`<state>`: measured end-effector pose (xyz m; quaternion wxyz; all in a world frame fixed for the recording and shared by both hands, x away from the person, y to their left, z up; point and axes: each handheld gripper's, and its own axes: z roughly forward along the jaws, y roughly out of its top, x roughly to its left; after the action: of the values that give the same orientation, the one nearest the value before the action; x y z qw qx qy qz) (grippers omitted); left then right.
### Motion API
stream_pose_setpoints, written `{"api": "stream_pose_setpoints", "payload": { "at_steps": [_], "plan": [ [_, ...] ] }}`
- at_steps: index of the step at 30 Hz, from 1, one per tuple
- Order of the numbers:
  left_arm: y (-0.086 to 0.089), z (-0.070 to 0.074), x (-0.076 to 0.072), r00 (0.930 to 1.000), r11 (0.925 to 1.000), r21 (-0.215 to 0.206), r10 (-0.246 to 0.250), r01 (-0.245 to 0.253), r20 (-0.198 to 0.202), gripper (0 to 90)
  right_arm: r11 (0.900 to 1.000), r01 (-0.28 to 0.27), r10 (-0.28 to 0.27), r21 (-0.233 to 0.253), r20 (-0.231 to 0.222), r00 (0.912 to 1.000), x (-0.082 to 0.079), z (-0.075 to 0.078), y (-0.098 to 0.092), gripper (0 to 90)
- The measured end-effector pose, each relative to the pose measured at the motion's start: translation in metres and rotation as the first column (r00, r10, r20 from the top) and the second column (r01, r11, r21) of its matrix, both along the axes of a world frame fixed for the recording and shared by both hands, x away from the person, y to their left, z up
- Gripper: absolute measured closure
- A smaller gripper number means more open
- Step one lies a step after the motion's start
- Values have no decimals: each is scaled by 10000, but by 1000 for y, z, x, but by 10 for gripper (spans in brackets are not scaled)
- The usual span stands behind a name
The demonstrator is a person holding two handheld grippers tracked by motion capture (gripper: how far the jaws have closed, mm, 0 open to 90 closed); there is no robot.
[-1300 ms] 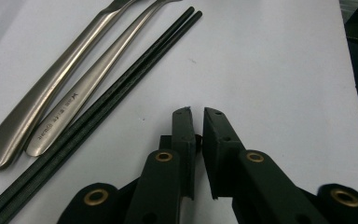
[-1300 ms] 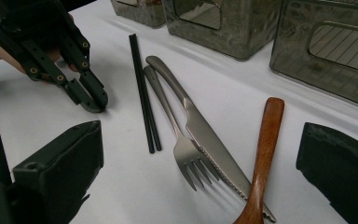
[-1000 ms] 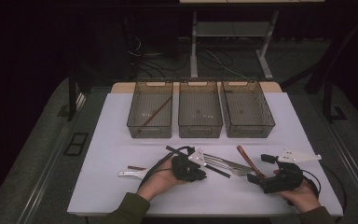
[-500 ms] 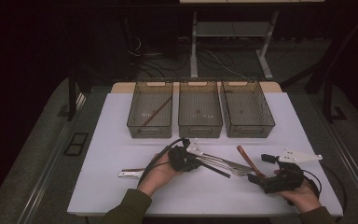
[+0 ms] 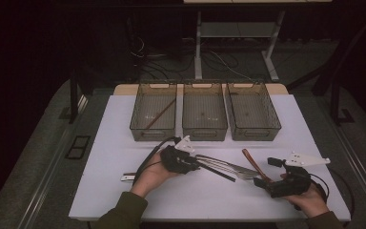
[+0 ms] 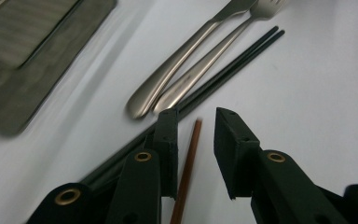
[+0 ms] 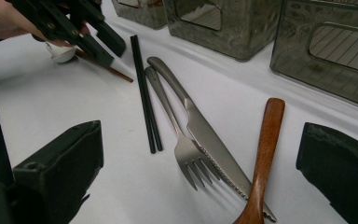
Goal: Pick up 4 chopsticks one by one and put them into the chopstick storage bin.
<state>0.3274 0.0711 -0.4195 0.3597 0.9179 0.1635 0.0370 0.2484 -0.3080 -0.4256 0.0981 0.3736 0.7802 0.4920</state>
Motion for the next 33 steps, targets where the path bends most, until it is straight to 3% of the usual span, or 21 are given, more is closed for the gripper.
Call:
{"api": "stream_pose_setpoints", "payload": {
  "at_steps": [8, 13, 19, 26, 33],
  "plan": [
    [43, -2, -2, 10000, 9990, 453, -6, 5, 33, 718, 10000, -11, 10, -21, -12, 10000, 0, 0, 1, 7],
    [61, -5, -1, 9999, 9998, 181, 29, -27, -110, 748, 10000, -37, 37, -42, -34, 10000, 1, -1, 1, 7],
    [59, -12, 1, 9989, 9965, 707, -432, 445, -208, 771, 10000, -61, 61, -58, -32, 10000, 0, -1, 1, 7],
    [59, -17, 2, 9985, 9950, 883, -437, 464, -319, 794, 10000, -61, 61, -29, -46, 10000, 0, -1, 1, 7],
    [59, -17, 3, 9964, 9922, 911, -846, 848, -58, 813, 10000, -68, 68, -64, -53, 10000, 0, -1, 2, 7]
  ]
}}
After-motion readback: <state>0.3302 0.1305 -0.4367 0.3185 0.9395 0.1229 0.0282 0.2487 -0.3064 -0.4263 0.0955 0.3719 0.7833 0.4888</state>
